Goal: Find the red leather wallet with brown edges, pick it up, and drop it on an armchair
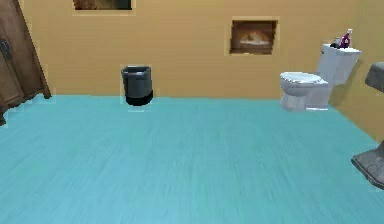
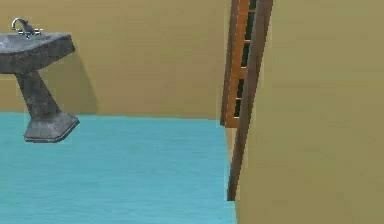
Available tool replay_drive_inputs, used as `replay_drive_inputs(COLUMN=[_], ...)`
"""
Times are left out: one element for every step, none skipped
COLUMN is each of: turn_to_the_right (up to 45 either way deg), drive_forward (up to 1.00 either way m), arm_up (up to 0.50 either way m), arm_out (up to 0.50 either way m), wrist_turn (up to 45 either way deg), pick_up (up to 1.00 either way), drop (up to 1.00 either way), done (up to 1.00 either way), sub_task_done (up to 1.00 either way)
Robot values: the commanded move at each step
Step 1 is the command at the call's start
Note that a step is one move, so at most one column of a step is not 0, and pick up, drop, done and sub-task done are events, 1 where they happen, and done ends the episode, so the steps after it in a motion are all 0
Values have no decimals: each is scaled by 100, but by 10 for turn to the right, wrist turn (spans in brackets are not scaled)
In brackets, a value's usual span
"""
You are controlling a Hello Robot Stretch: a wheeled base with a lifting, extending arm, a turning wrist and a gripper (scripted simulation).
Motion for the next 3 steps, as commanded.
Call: replay_drive_inputs(turn_to_the_right=[0,-450,-360], drive_forward=[5,0,0], arm_up=[0,0,0], arm_out=[0,0,0], wrist_turn=[0,0,0], pick_up=[0,0,0], drop=[0,0,0], done=[0,0,0], sub_task_done=[0,0,0])
